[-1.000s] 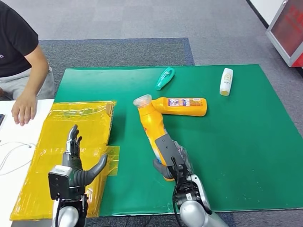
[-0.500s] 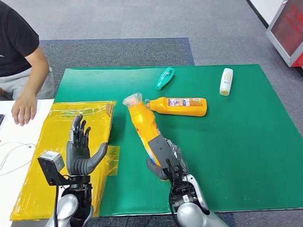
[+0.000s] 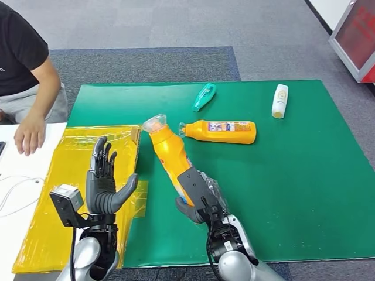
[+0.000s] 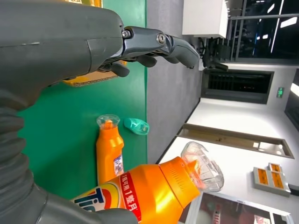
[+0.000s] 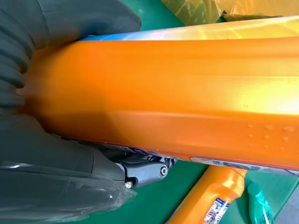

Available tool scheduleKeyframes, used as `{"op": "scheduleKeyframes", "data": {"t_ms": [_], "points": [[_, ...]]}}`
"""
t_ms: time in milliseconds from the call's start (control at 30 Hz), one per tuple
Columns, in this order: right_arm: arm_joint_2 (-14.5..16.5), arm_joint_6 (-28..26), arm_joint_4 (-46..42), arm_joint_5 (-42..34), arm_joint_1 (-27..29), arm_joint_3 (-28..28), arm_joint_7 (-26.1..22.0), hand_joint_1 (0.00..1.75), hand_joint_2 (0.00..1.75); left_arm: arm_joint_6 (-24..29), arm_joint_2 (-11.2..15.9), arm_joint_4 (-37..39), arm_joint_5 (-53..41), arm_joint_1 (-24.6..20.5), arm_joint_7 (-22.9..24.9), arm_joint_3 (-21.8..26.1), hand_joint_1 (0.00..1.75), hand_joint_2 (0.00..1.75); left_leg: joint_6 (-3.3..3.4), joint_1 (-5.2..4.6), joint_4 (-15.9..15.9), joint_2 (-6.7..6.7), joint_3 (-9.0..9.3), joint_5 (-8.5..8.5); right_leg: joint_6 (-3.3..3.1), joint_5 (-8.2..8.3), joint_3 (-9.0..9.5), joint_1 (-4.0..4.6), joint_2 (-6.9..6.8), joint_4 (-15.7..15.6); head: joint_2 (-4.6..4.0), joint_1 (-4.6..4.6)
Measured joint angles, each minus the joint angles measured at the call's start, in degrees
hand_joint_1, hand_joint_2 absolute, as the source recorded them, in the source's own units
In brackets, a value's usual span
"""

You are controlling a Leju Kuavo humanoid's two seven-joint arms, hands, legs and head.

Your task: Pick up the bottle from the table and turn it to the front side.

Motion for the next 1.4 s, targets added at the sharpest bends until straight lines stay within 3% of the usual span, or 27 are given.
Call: {"op": "scheduleKeyframes", "data": {"t_ms": [700,1100,1400], "points": [[-0.2,2.5,-3.1,-2.3,-4.5,4.2,0.0,1.75,1.75,-2.9,-0.7,3.5,7.9,-5.1,3.6,-4.4,0.0,1.75,0.0,0.0,0.0,0.0,-0.01,0.01,0.01,0.02,-0.01,0.0,0.0,0.0,0.0,0.0],[-0.2,3.2,-5.1,-4.0,-7.2,5.2,0.0,1.75,1.75,-3.0,-2.2,5.7,12.5,-9.5,3.7,-5.8,0.0,1.75,0.02,0.0,0.0,-0.01,-0.03,0.02,0.05,0.05,0.0,0.0,0.0,0.0,0.0,-0.01],[-0.2,3.2,-4.7,-4.4,-7.9,5.4,0.0,1.75,1.75,-2.9,-2.5,5.8,11.5,-10.1,2.9,-5.8,0.0,1.75,0.01,0.0,0.0,-0.01,-0.03,0.02,0.05,0.04,-0.01,0.0,0.0,0.0,0.0,0.0]]}}
